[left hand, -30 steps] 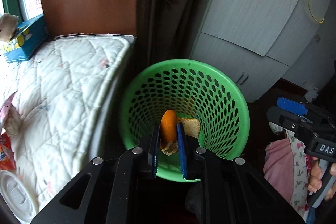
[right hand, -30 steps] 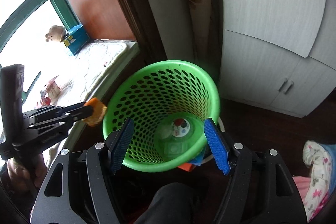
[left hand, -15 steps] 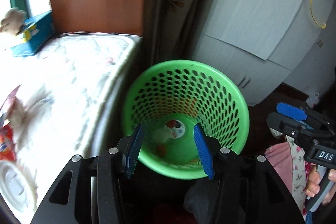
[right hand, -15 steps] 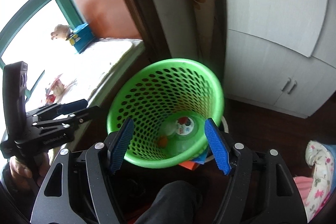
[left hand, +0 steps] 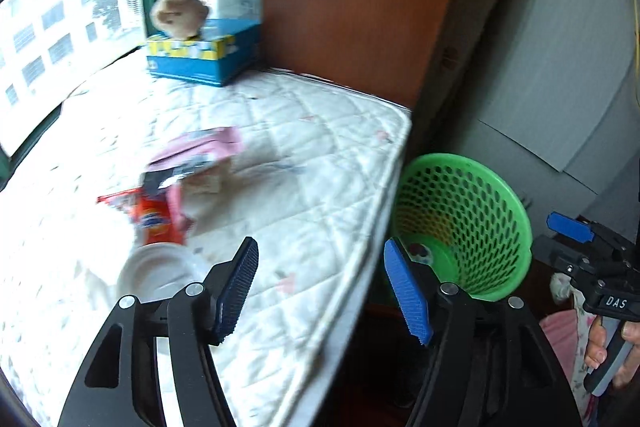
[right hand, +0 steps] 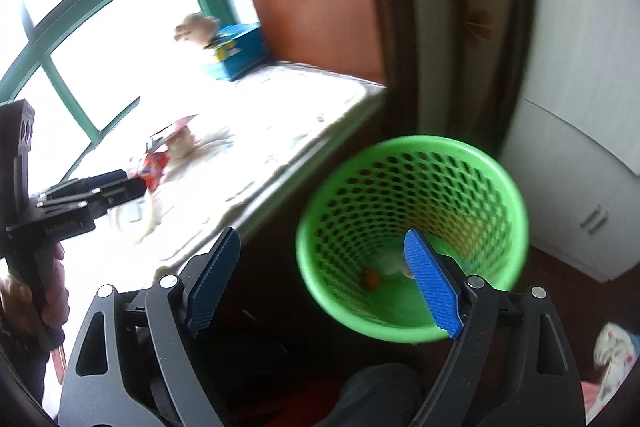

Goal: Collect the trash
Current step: 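Return the right gripper to the mattress and grasp the white cup lid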

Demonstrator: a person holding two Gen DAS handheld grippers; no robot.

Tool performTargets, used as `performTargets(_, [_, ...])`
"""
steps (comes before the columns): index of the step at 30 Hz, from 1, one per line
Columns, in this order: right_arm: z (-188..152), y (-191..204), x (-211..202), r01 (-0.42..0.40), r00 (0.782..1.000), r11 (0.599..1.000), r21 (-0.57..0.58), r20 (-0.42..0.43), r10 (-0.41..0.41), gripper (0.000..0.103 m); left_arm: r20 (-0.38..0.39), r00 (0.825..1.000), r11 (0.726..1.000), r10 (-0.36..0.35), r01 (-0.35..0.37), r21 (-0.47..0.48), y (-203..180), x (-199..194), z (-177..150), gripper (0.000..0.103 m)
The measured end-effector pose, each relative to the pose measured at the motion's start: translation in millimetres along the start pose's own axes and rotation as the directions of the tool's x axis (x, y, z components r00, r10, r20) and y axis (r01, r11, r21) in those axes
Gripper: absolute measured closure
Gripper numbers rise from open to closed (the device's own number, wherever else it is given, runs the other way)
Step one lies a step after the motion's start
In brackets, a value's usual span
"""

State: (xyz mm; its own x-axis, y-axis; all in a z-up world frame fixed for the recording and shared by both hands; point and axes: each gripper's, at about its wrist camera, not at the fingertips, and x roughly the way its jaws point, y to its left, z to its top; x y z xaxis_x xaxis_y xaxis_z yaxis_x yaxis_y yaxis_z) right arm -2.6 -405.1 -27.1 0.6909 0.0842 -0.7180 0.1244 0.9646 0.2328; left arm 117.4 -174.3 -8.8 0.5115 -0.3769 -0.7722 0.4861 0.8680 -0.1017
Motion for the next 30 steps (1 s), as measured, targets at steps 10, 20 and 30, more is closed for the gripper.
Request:
performTargets(10, [3.5, 89.2, 34.3, -0.127, 0.991, 0.977, -0.171, -0.059, 0.118, 0.011, 0.023, 0.990, 0.981, 0.137, -0.133, -0.138, 98.5, -35.9, -12.8, 0.028])
performTargets(20, [-3.8, 180.3, 80.8, -0.265, 0.961, 0.923, -0.280, -0.159, 0.228, 0.006, 0.034, 0.971, 0.947, 0.235, -0.222, -0.233, 167.4, -63.0, -24.2, 0.023])
performTargets(30, [-11.6, 241.2, 133.7, -0.314, 0.939, 0.875, -0.368, -0.256, 0.229, 0.005, 0.030, 0.968, 0.936, 0.247, -0.231, -0.266, 195.5, -70.5, -30.8, 0.021])
